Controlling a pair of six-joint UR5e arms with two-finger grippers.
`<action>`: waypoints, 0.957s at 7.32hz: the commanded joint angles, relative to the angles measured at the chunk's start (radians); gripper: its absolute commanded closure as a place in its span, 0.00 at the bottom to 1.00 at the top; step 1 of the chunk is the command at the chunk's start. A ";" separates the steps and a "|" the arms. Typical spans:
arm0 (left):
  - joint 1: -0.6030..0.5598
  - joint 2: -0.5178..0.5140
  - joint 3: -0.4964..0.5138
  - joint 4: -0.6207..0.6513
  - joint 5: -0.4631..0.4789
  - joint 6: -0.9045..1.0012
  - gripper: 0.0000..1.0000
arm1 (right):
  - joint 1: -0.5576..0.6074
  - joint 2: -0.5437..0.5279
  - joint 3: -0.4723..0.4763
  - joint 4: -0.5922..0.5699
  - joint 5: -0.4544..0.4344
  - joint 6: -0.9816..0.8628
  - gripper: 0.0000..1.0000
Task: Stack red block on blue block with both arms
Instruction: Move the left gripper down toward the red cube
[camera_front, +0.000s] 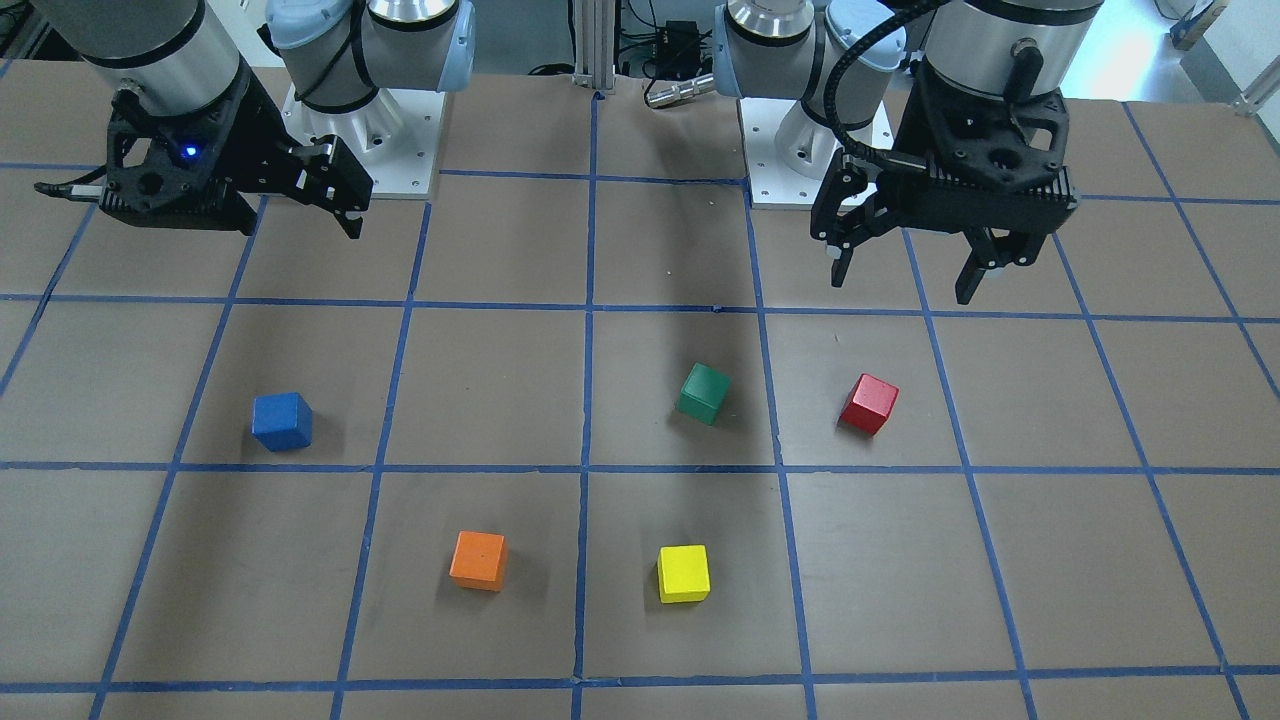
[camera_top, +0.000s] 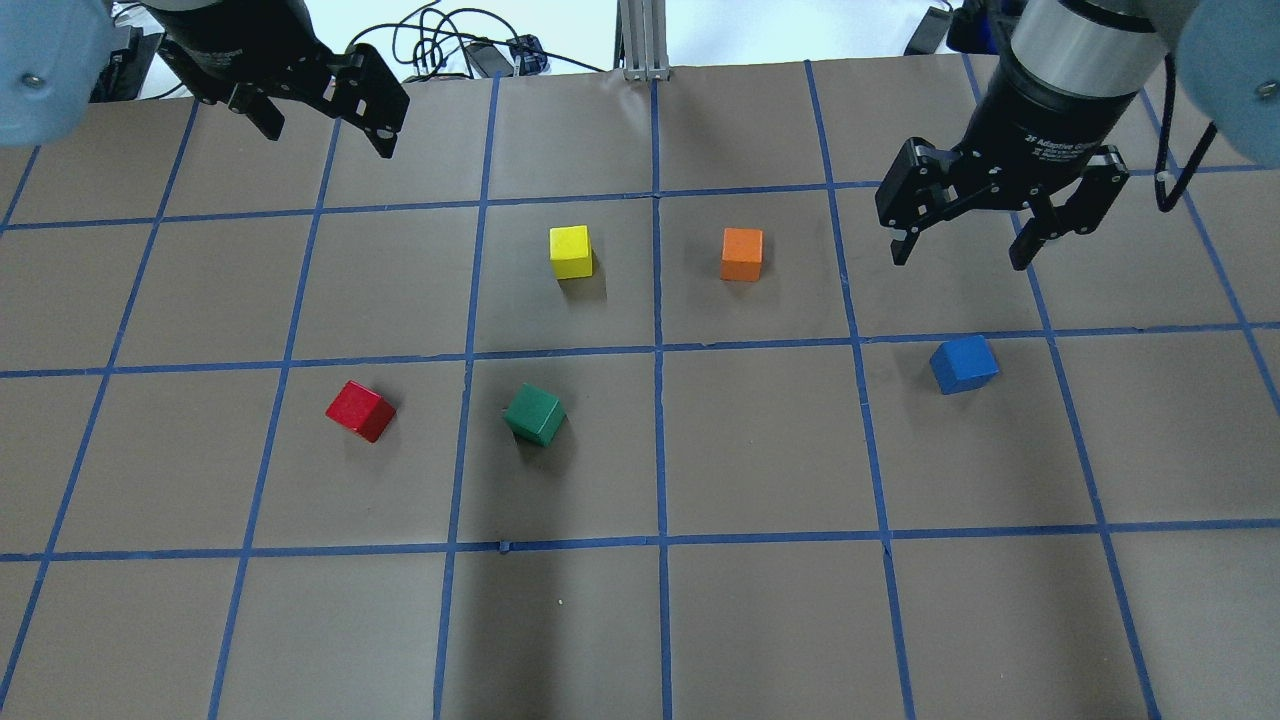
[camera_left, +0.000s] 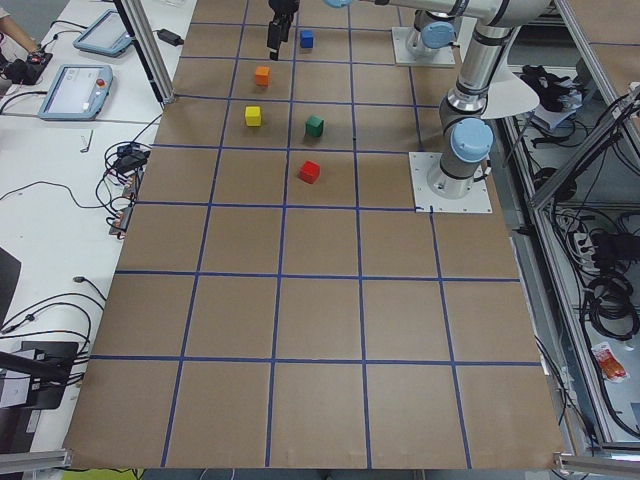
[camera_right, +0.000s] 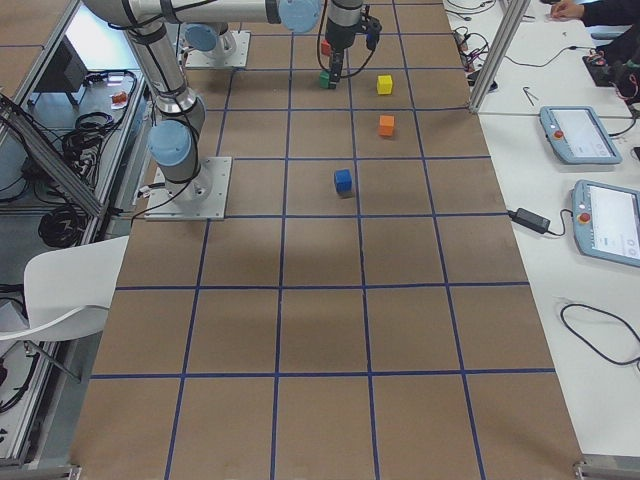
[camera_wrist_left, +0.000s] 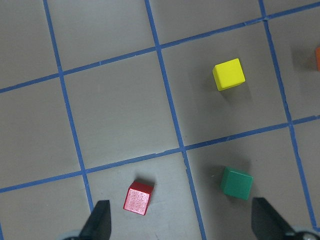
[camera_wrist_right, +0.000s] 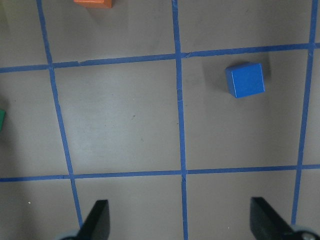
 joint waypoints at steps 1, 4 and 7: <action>0.000 0.001 0.000 0.000 -0.005 -0.013 0.00 | 0.000 -0.001 0.004 0.000 0.000 0.000 0.00; 0.000 0.010 -0.008 -0.026 -0.002 -0.017 0.00 | 0.000 -0.001 0.004 0.000 -0.001 0.000 0.00; 0.011 0.012 0.006 -0.110 -0.005 -0.096 0.00 | 0.000 -0.001 0.004 0.000 0.000 0.000 0.00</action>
